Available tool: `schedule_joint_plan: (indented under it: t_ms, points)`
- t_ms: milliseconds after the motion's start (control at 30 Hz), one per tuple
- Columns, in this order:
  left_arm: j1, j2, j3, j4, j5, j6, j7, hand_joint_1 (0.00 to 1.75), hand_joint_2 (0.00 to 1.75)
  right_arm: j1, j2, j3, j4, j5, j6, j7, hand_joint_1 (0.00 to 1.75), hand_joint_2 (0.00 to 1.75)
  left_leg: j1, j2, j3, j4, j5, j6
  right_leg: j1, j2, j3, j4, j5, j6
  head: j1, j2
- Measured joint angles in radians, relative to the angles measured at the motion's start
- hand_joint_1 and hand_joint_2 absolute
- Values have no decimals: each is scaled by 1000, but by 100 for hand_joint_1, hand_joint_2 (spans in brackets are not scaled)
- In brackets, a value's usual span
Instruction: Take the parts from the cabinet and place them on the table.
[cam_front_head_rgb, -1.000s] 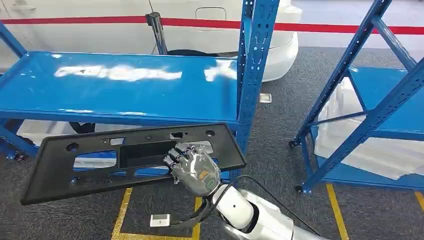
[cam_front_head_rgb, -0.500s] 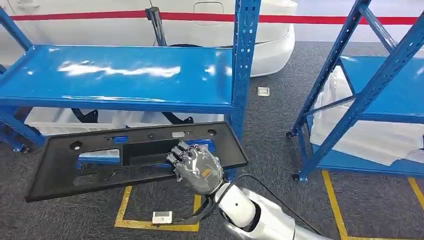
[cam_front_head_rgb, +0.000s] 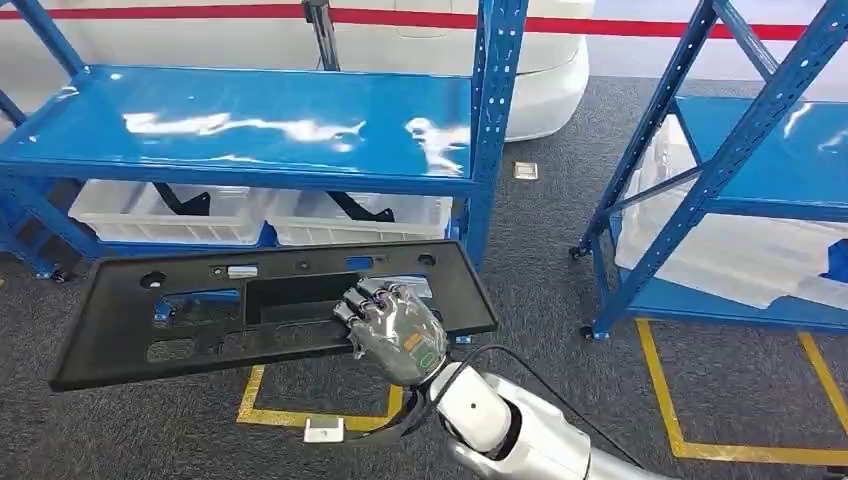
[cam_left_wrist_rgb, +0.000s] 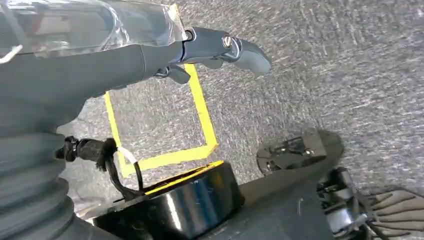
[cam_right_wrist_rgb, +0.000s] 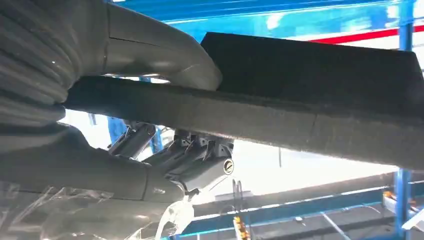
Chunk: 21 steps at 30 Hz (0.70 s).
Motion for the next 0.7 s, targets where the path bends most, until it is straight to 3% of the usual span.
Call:
schedule_joint_plan:
  t_ms: [33,100,133,167,200,233,267,300,333,367,433,467,500,533,567,633,667,700]
  points:
    - [-3,0,0,0,-1,0,-2,0,175,0,-1,0,0,0,0,1,175,175,-2,-1,-11,-1,9,12,1,0,-23,47,-63,1,0,0]
    - [-3,0,0,0,-3,2,-5,0,175,1,-1,0,0,1,0,2,175,175,-4,-4,-36,-1,29,20,1,0,-74,210,-180,4,0,0]
    - [-4,0,0,0,-3,2,-8,0,175,2,-1,0,0,1,0,3,175,175,-6,-6,-49,0,38,21,2,0,-96,293,-210,5,0,0]
    - [-4,0,0,0,-3,3,-9,0,175,4,-1,0,0,0,0,3,175,175,-8,-9,-59,0,47,21,2,0,-103,345,-207,5,0,0]
    - [-5,0,0,0,-3,3,-10,0,175,6,-1,0,0,0,0,3,175,175,-10,-14,-68,1,55,20,2,0,-94,357,-184,2,0,0]
    - [-6,0,0,0,-3,3,-10,0,175,8,-1,0,0,0,0,3,175,175,-12,-20,-77,1,62,19,3,1,-59,319,-149,-3,0,0]
    - [-8,0,0,0,-3,3,-10,0,175,8,-1,0,0,0,0,3,175,175,-14,-28,-83,1,69,17,5,7,7,230,-117,-12,0,0]
    - [-9,-2,0,0,-3,3,-10,0,175,7,-1,-1,0,0,-1,3,175,175,-14,-36,-85,2,74,15,8,32,83,118,-103,-25,0,0]
    - [-10,-10,0,-2,-3,3,-11,0,175,6,-1,-1,0,0,-1,4,175,175,-11,-38,-89,3,77,12,9,76,143,31,-117,-39,0,0]
    - [-13,-10,0,-2,-3,5,-11,0,175,6,1,-2,0,0,-1,4,175,175,-14,-46,-94,4,83,6,7,76,163,-6,-123,-38,0,0]
    - [-11,-11,0,-2,-2,6,-11,0,175,3,1,-3,-1,-1,-2,4,175,175,-7,-59,-103,4,93,-9,17,58,158,-14,-125,-40,1,0]
    - [-12,-11,0,-2,0,6,-11,0,175,3,2,-3,-1,-1,-2,4,175,175,-11,-71,-109,3,100,-17,15,47,156,-20,-122,-41,0,0]
    - [-11,-10,0,-2,0,7,-11,0,175,2,2,-5,-1,-1,-1,4,175,175,-10,-58,-116,12,92,-17,1,32,156,-29,-114,-40,0,0]
    - [-12,-10,0,-2,0,7,-11,0,175,2,4,-5,-1,0,-1,4,175,175,-11,-35,-129,43,64,-27,1,24,154,-29,-113,-41,0,0]
    - [-14,-10,0,-2,0,7,-11,0,175,0,4,-5,-1,0,-1,5,175,175,-5,-21,-158,110,19,-36,1,13,151,-29,-110,-46,0,0]
    - [-21,-10,1,-2,0,7,-12,0,175,1,3,-6,-1,0,-1,6,175,175,2,-13,-231,295,-64,-53,3,-14,146,-28,-109,-46,0,0]
    - [-23,-10,2,-2,0,8,-12,0,175,2,3,-6,-1,-1,-1,6,175,175,5,-12,-245,344,-76,-59,3,-27,145,-28,-108,-45,0,0]
    - [-23,-10,2,-2,0,8,-12,0,175,3,3,-6,-1,0,-1,6,175,175,9,-11,-235,343,-64,-63,2,-39,145,-28,-108,-45,0,0]
